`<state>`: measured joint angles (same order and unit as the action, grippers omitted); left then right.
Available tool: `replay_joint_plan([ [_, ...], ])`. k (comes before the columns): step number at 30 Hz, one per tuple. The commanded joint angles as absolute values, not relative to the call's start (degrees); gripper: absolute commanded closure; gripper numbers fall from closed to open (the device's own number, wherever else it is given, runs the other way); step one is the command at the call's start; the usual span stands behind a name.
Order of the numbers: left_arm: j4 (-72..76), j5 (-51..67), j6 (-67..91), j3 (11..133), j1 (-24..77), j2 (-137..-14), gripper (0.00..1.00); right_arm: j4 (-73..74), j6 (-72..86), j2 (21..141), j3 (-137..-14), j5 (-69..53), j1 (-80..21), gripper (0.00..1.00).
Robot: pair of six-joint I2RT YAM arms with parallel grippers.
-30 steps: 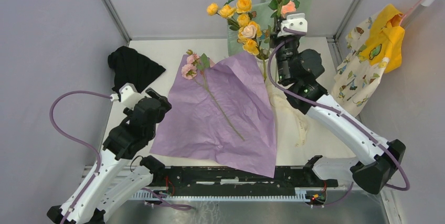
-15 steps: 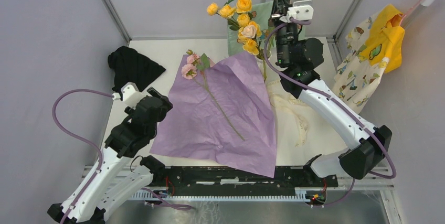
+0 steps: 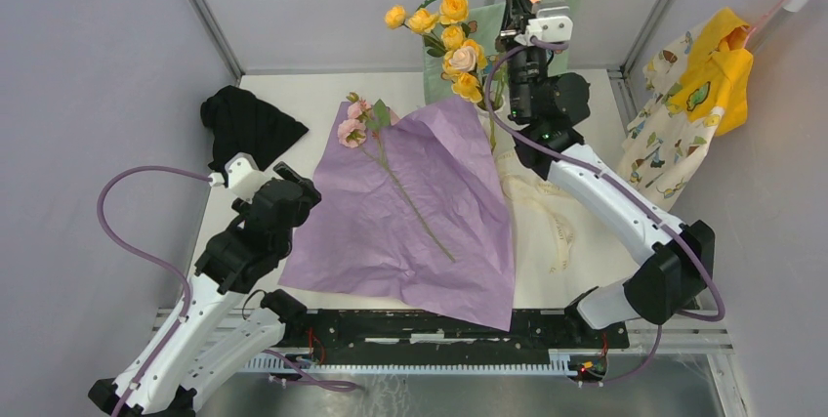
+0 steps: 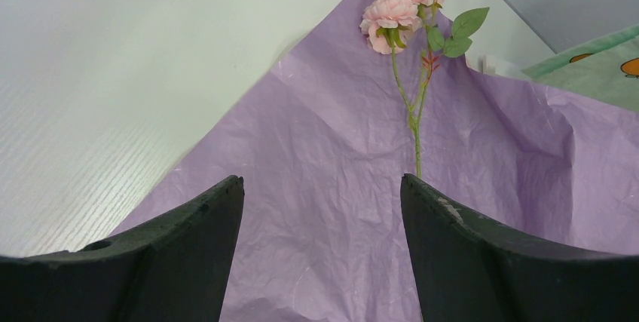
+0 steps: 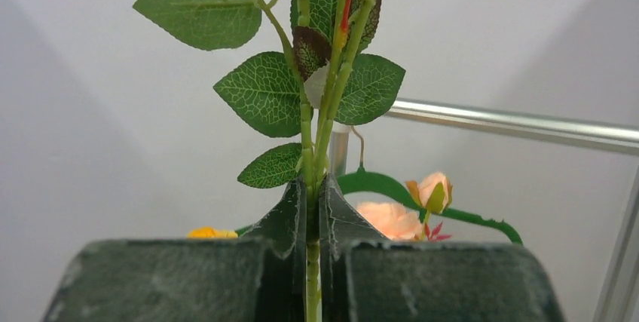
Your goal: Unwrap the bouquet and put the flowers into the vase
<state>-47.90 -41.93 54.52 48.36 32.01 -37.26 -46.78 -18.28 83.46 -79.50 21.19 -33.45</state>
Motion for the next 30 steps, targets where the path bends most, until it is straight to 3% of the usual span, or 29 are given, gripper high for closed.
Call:
replay_joint_plan([
  [1,-46.05,-44.05,53.88,48.52,32.10,-37.35,0.18,-51.85,-15.74,81.80,-74.24,20.75,-32.45,1.00],
  [13,-45.97,-43.66,54.10,48.43,32.08,-37.79,0.18,-58.38,-9.29,79.45,-58.29,19.82,-31.29,1.00],
  [30,-45.91,-43.14,54.06,48.69,32.12,-38.07,0.18,-58.43,-5.36,78.65,-49.42,19.39,-31.07,1.00],
])
